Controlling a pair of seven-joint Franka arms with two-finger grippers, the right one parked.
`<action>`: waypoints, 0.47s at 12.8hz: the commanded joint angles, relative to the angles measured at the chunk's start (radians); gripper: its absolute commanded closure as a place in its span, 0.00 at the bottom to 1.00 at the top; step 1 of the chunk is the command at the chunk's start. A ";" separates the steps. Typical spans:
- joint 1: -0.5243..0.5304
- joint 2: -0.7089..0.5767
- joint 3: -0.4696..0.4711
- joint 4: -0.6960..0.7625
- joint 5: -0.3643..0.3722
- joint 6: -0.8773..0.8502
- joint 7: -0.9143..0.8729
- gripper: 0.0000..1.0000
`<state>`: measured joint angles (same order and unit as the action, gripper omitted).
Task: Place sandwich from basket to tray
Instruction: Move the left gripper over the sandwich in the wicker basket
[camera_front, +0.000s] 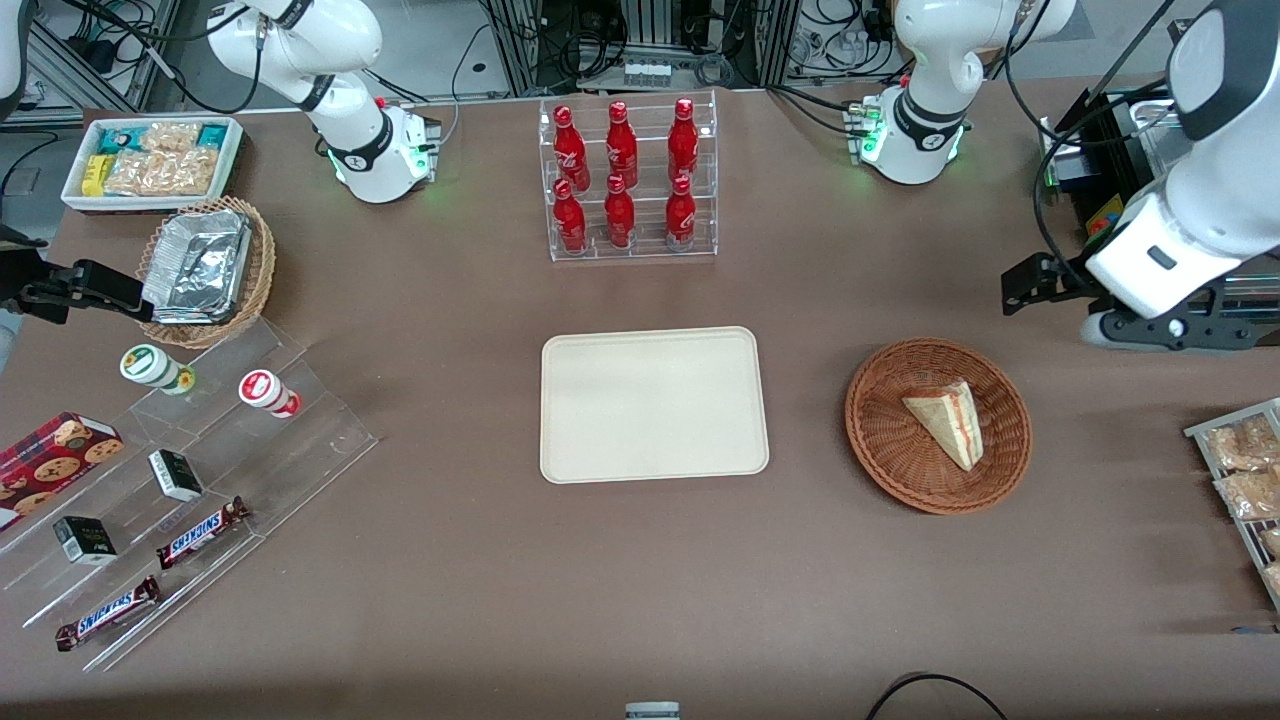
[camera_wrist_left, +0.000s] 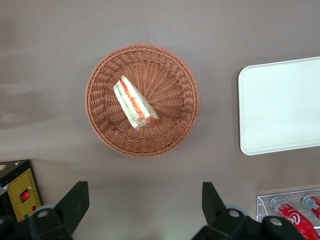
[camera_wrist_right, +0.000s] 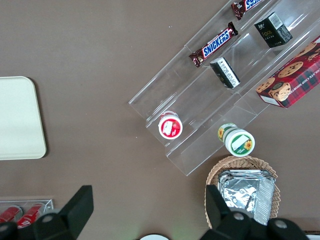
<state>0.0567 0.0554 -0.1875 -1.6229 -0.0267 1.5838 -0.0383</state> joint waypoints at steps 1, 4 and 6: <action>0.014 0.015 -0.009 -0.093 -0.002 0.065 0.001 0.00; 0.014 0.012 -0.007 -0.276 0.043 0.259 -0.005 0.00; 0.021 0.017 -0.006 -0.394 0.051 0.429 -0.005 0.00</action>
<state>0.0599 0.0971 -0.1853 -1.9058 0.0071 1.8928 -0.0388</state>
